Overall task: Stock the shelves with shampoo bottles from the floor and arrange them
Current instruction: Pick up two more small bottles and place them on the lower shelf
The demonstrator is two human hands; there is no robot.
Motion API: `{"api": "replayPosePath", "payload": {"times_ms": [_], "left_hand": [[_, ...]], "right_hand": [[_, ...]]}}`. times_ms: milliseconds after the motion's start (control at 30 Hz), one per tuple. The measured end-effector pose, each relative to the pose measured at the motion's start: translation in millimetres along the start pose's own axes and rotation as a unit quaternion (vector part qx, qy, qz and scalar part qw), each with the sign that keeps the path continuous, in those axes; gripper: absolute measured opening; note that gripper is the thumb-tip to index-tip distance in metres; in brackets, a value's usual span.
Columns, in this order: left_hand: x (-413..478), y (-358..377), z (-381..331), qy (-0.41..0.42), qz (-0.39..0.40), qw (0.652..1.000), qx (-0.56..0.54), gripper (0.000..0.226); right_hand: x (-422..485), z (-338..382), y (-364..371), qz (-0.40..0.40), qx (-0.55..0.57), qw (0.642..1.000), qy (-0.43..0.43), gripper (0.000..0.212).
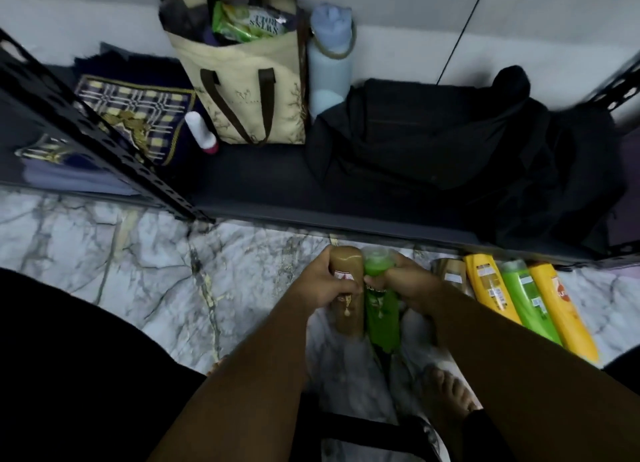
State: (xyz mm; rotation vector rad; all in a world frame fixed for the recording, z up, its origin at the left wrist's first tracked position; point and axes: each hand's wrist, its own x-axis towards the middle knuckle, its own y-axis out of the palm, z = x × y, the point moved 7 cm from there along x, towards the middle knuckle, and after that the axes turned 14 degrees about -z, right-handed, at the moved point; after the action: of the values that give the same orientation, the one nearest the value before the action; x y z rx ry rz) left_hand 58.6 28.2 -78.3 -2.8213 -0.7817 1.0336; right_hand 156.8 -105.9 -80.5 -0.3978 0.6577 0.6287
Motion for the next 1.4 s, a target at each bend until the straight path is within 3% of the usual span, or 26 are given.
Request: {"api": "replayPosePath", "payload": {"times_ms": [267, 433, 600, 933, 1267, 1400], "left_hand": [[-39.4, -26.6, -35.9, 0.154, -0.073, 0.980, 0.106, 0.049], [-67.0, -35.5, -42.2, 0.213, -0.140, 0.942, 0.219, 0.043], [-81.9, -37.3, -32.7, 0.208, -0.168, 0.923, 0.275, 0.046], [-86.8, -31.8, -29.6, 0.192, -0.137, 0.891, 0.388, 0.047], [-83.3, -33.0, -28.5, 0.189, -0.127, 0.906, 0.356, 0.046], [-82.1, -36.8, -27.6, 0.171, -0.128, 0.928, 0.305, 0.044]], "right_hand": [[-51.9, 34.7, -0.2, -0.107, -0.074, 0.989, -0.065, 0.031], [-86.5, 37.7, 3.4, -0.150, -0.241, 0.939, -0.196, 0.039], [-105.1, 29.6, 2.8, -0.154, -0.295, 0.912, -0.240, 0.045], [-110.9, 29.9, 13.9, -0.151, -0.358, 0.887, -0.249, 0.043], [-105.3, 27.9, 23.7, -0.118, -0.385, 0.873, -0.274, 0.045], [-104.6, 26.9, 19.8, -0.134, -0.342, 0.891, -0.266, 0.040]]}}
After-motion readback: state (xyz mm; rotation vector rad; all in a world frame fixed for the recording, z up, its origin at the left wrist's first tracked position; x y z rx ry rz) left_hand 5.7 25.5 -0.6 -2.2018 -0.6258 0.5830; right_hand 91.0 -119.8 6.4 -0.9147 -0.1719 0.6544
